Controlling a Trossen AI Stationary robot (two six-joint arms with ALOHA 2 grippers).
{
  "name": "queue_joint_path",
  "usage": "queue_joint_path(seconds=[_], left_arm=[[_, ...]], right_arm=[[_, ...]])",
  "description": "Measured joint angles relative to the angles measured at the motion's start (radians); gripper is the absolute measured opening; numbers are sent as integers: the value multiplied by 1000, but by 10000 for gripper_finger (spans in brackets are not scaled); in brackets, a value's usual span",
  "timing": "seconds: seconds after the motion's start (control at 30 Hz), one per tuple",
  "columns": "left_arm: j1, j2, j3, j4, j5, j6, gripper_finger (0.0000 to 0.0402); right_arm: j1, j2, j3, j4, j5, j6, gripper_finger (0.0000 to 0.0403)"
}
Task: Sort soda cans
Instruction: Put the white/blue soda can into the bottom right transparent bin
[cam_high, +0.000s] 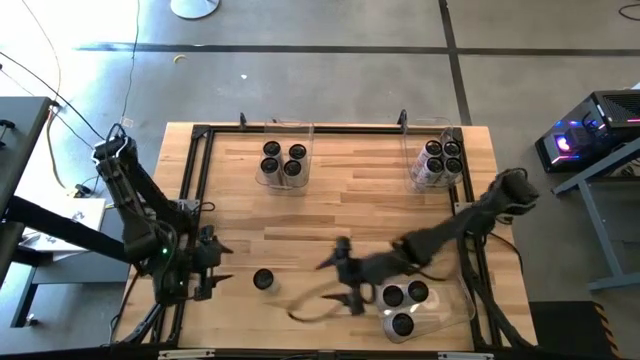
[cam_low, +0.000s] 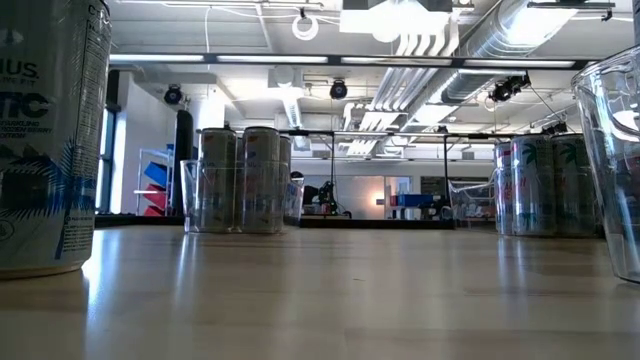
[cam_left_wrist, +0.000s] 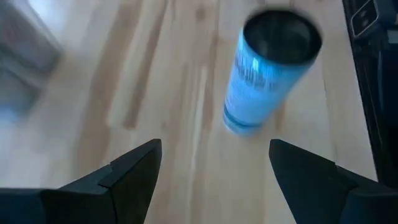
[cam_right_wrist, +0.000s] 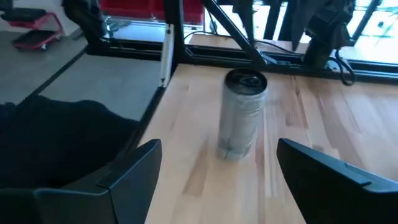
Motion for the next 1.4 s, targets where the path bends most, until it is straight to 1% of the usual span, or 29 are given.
queue_joint_path(seconds=[0.07, 0.13, 0.2, 0.3, 0.37, 0.47, 0.57, 0.63, 0.8, 1.0, 1.23, 1.3, 1.4], left_arm=[[-45, 0, -56, 68, -12, -78, 291], [-77, 0, -121, 194, -60, -127, 291], [-95, 6, -196, 351, -120, -143, 291], [-99, 38, -299, 608, -201, -122, 291], [-92, 73, -351, 765, -254, -92, 291], [-76, 131, -397, 954, -311, -35, 291], [-52, 195, -407, 1062, -362, 4, 291], [-31, 237, -406, 1119, -384, 19, 291], [25, 322, -406, 1208, -394, 22, 291], [82, 393, -406, 1267, -397, 22, 291], [135, 406, -406, 1299, -390, 77, 291], [143, 406, -406, 1317, -388, 107, 291], [146, 406, -406, 1333, -390, 135, 291]], right_arm=[[-62, 49, 0, 72, -70, -23, 314], [-115, 99, 0, 156, -137, -35, 314], [-157, 150, 0, 254, -199, -36, 314], [-194, 233, 0, 424, -291, -52, 314], [-210, 290, 0, 522, -314, -52, 314], [-223, 369, 0, 662, -318, -5, 314], [-228, 424, 19, 738, -317, -2, 314], [-227, 452, 47, 737, -317, -25, 314], [-230, 512, 108, 716, -318, -43, 314], [-230, 525, 151, 609, -310, -44, 314], [-232, 525, 189, 581, -296, -111, 314], [-230, 525, 205, 546, -272, -109, 314], [-230, 522, 234, 431, -222, -81, 306]])
